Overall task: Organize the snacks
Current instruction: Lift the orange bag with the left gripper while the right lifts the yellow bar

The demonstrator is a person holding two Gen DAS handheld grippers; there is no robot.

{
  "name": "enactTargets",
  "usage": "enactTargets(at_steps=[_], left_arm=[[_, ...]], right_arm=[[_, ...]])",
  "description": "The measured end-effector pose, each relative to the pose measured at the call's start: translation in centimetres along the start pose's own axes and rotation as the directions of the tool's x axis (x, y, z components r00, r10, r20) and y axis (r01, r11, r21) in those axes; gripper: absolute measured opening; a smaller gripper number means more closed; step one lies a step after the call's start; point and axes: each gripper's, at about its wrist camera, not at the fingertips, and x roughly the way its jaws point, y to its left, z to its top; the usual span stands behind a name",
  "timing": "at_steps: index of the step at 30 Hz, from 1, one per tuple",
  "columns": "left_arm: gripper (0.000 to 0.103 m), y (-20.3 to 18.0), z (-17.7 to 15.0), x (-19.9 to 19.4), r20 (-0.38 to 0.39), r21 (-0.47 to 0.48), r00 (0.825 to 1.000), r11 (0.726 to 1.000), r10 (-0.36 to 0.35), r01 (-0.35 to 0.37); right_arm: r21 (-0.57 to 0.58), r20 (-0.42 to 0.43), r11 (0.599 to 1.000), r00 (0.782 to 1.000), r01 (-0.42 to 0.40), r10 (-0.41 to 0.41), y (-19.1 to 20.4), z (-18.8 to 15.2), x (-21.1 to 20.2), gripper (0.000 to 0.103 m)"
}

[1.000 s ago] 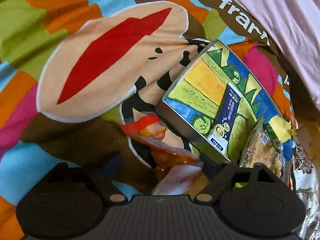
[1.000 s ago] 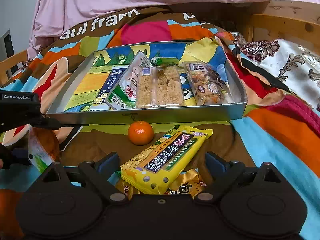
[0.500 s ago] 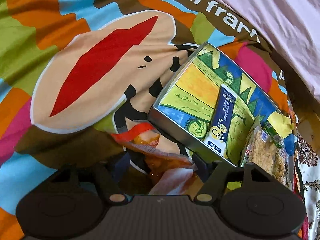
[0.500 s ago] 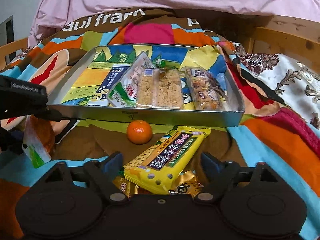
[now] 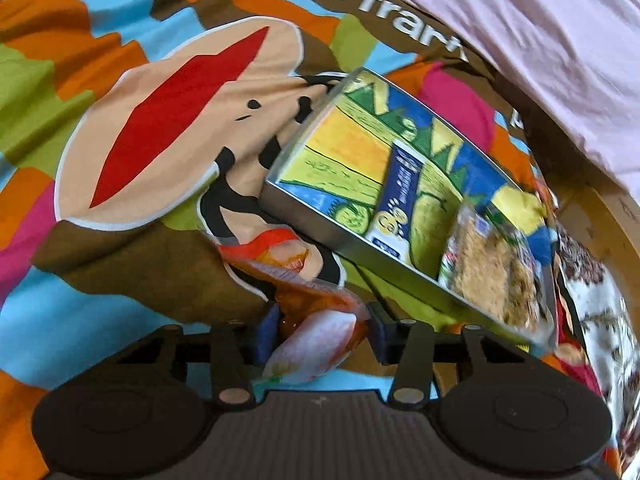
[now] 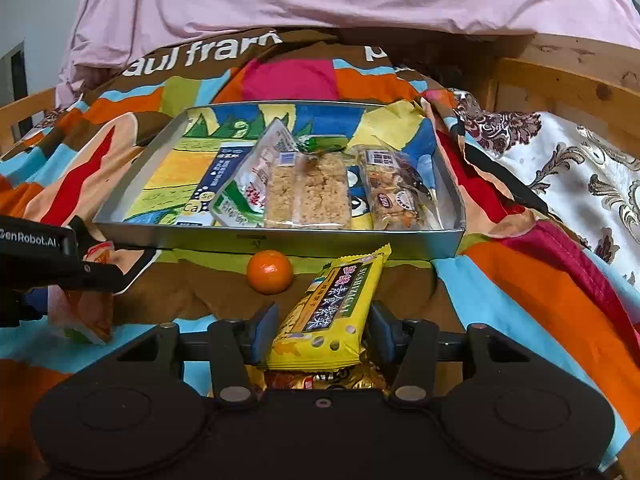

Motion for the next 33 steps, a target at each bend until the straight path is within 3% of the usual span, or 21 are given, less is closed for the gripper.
enactTargets(at_steps=[7,12,14,16,19,25,33], left_arm=[[0.049,-0.8,-1.6,-1.7,-0.034,0.082,0.999,0.996,-0.035,0.038],[0.047,-1.3,-2.5,-2.2,-0.062,0.138,0.996,0.987,-0.07,0.078],[0.047,-1.4,-2.6,-2.1,-0.068,0.148,0.995,0.985,-0.076,0.086],[0.047,-1.3,-2.5,-1.9,-0.066,0.137,0.994,0.986,-0.082,0.09],[0.047,-1.2,-2.3,-1.6,-0.069,0.139,0.994,0.986,-0.087,0.096],[0.061,-0.8,-3.4,-1.1,-0.077,0.166,0.992,0.98,-0.095,0.107],[0.073,-0.3,-4.4,-2.0,-0.046,0.225,0.995,0.969,-0.093,0.101]], right_arm=[[-0.018,-0.038,0.998,0.997,-0.065,0.064,0.6,-0.5,-1.3,0.049],[-0.059,-0.038,0.996,0.998,-0.06,0.058,1.1,-0.9,-1.6,0.05],[-0.067,-0.035,0.996,0.998,-0.057,0.055,1.2,-1.0,-1.4,0.054],[-0.091,-0.025,0.995,0.999,-0.038,0.036,1.5,-1.2,-1.3,0.066],[-0.117,-0.017,0.993,1.0,-0.021,0.019,1.8,-1.4,-0.7,0.076],[-0.158,-0.013,0.987,1.0,-0.013,0.011,2.4,-1.8,-0.2,0.085],[-0.205,-0.011,0.979,1.0,-0.004,0.002,2.9,-2.0,-0.1,0.088]])
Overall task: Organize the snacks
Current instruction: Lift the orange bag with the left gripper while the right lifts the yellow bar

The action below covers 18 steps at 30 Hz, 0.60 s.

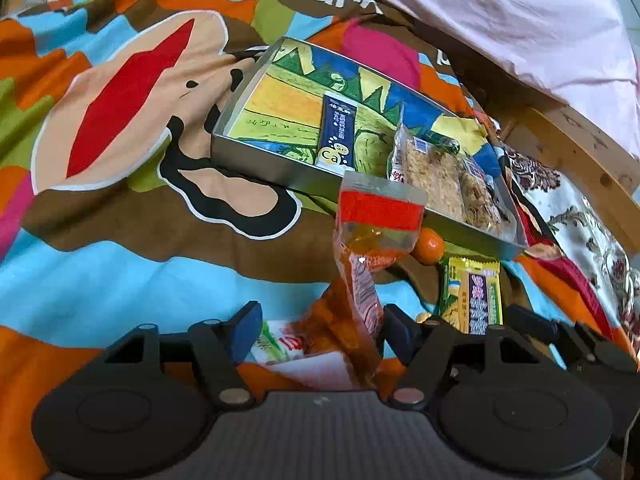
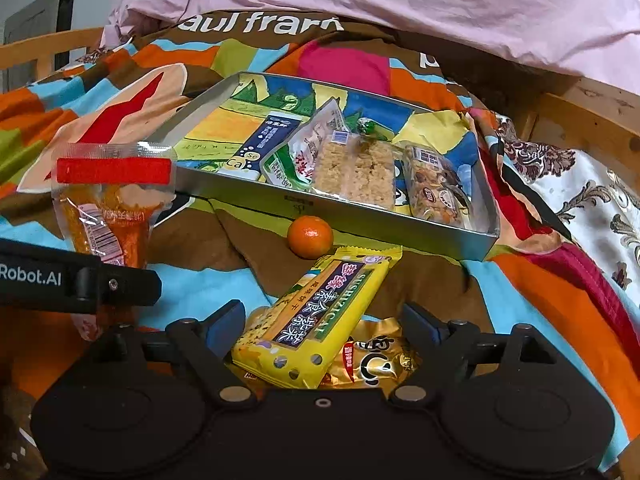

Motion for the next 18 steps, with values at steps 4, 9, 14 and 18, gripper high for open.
enactTargets(at_steps=[4,9,14,18], left_arm=[[0.073,0.3,-0.2,-0.1,0.0,0.019,1.0,1.0,-0.012,0.012],[0.069,-0.2,-0.6,0.0,-0.008,0.09,1.0,0.996,-0.015,0.015],[0.064,-0.5,-1.0,-0.2,-0.013,0.151,1.0,0.988,-0.021,0.023],[0.058,-0.4,-1.0,-0.2,-0.012,0.154,0.999,0.987,-0.038,0.039]], right_arm=[[-0.036,-0.001,0.999,1.0,0.007,-0.007,0.4,-0.3,0.2,0.091],[-0.063,0.005,0.998,1.0,0.015,-0.015,0.6,-0.4,0.0,0.086],[-0.107,0.006,0.994,1.0,-0.014,0.015,0.9,-0.4,-0.5,0.064],[-0.089,0.004,0.996,1.0,-0.024,0.025,0.8,-0.3,-0.6,0.064]])
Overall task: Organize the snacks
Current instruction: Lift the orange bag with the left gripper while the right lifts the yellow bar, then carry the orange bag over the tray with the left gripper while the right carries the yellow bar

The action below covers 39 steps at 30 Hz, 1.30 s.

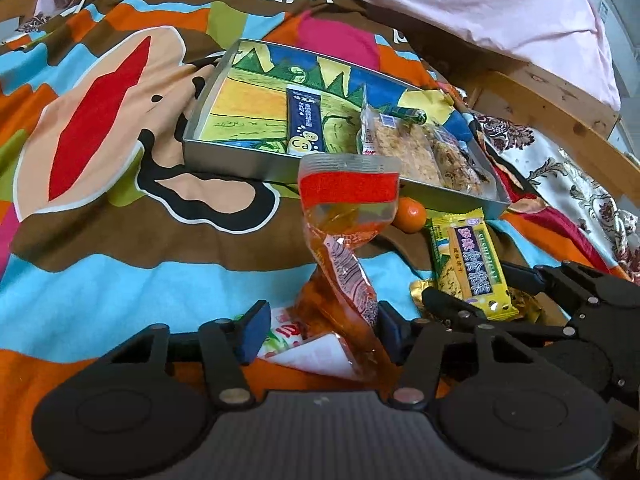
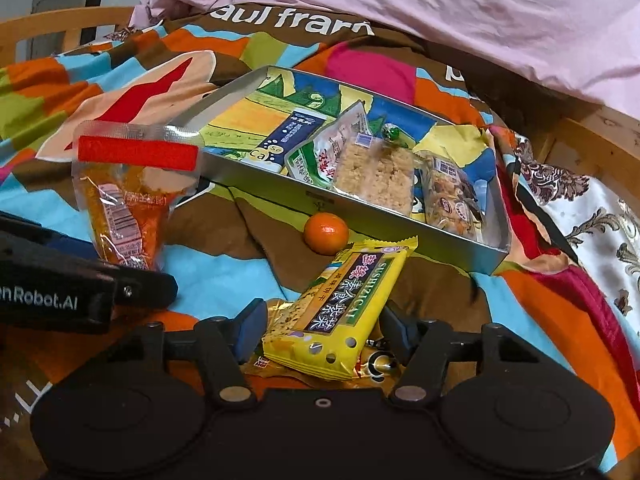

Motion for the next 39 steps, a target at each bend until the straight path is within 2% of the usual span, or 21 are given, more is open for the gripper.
enactTargets(at_steps=[4,9,10,16,30,39], left_arm=[[0.049,-0.5,-0.2,0.0,0.017,0.029,1.0,1.0,-0.012,0.011],[0.049,-0.7,-0.6,-0.3,0.042,0.045,0.999,0.999,-0.008,0.007],[0.049,-0.7,-0.6,-0.4,0.047,0.041,0.999,0.999,-0.011,0.009],[0.049,-0.8,-0.6,-0.8,0.067,0.033,0.998,0.999,-0.014,0.012],[0.049,-0.4,-0.7,-1.3,0.091,-0.004,0.996,1.0,-0.008,0.009],[0.049,-0.3,-0.7,-1.3,0.094,-0.016,0.996,1.0,-0.011,0.012]], right_arm=[[0.0,0.003,1.0,1.0,0.0,0.0,0.1,0.0,-0.1,0.063],[-0.008,0.009,1.0,1.0,-0.006,0.006,0.0,0.1,-0.4,0.057],[-0.017,0.014,1.0,1.0,-0.005,0.006,0.1,0.1,-0.5,0.053],[-0.054,0.044,0.998,0.999,-0.008,0.011,0.5,0.2,-1.3,0.04],[-0.062,0.092,0.997,0.994,-0.049,0.055,0.8,0.5,-2.2,0.027],[0.0,0.071,0.994,0.992,-0.109,0.109,0.3,0.5,-1.8,0.028]])
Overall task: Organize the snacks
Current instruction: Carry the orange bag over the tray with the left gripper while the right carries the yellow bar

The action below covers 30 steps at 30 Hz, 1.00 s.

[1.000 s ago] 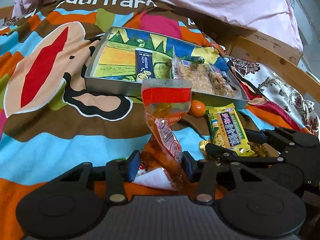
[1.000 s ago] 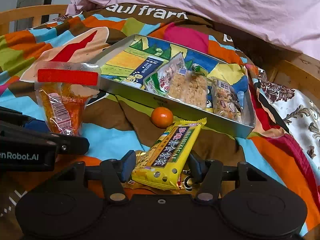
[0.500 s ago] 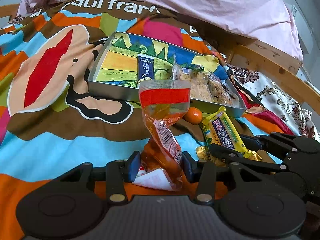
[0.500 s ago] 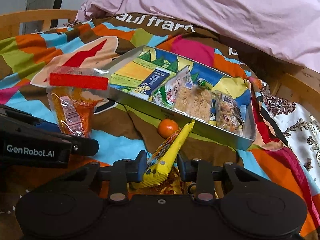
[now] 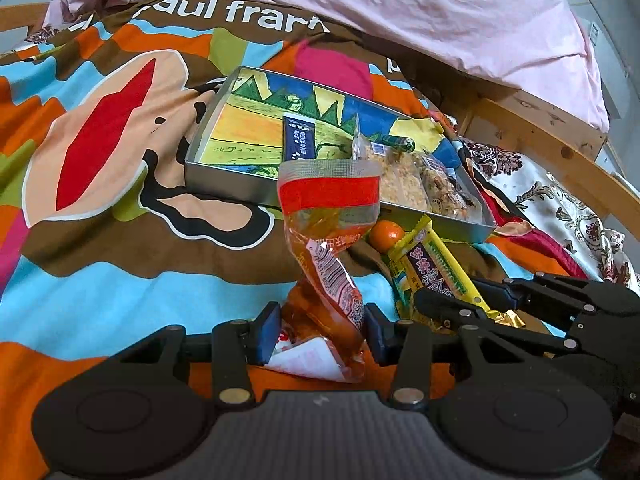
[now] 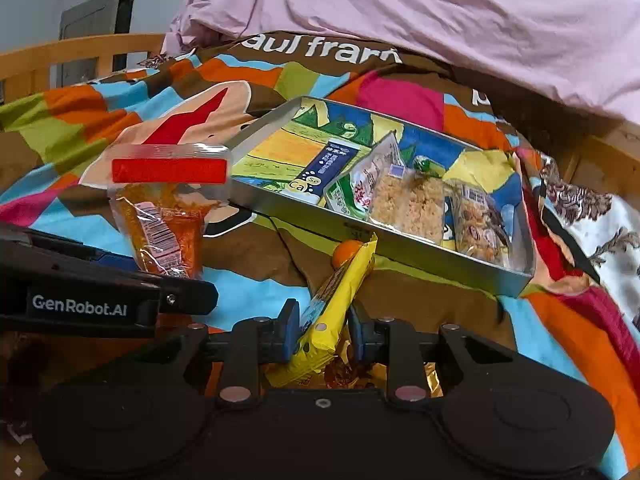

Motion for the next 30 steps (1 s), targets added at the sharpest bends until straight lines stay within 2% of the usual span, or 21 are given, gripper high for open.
enactTargets(at_steps=[2,7,10,15,22,25,30], left_arm=[[0.049,0.0,0.0,0.0,0.002,0.0,1.0,1.0,0.002,-0.002],[0.048,-0.1,0.1,-0.4,0.016,0.007,1.0,1.0,-0.007,0.006],[0.048,-0.4,0.4,-0.6,0.032,0.015,0.999,1.0,-0.01,0.01],[0.048,-0.6,0.8,-0.9,0.051,-0.005,0.999,1.0,-0.015,0.015],[0.048,0.2,2.2,-0.9,0.076,-0.081,0.997,0.997,0.006,0.0],[0.048,0.2,2.8,-1.0,0.09,-0.103,0.996,0.995,0.018,-0.009],[0.048,-0.4,4.3,-0.7,0.103,-0.086,0.994,0.996,0.027,-0.018]], right_arm=[[-0.007,0.007,1.0,1.0,0.002,-0.002,0.1,0.0,-0.1,0.027],[-0.133,0.049,0.99,0.998,0.049,-0.043,1.5,0.0,-0.9,0.019],[-0.171,0.065,0.983,0.996,0.067,-0.057,1.8,0.0,-1.2,0.017],[-0.179,0.085,0.98,0.994,0.088,-0.074,1.5,0.2,-1.5,0.016],[-0.165,0.123,0.98,0.988,0.114,-0.094,0.9,0.6,-2.2,0.016],[-0.14,0.158,0.981,0.981,0.134,-0.111,0.2,1.3,-2.6,0.016],[-0.077,0.211,0.981,0.965,0.176,-0.157,-1.5,2.8,-2.0,0.016]])
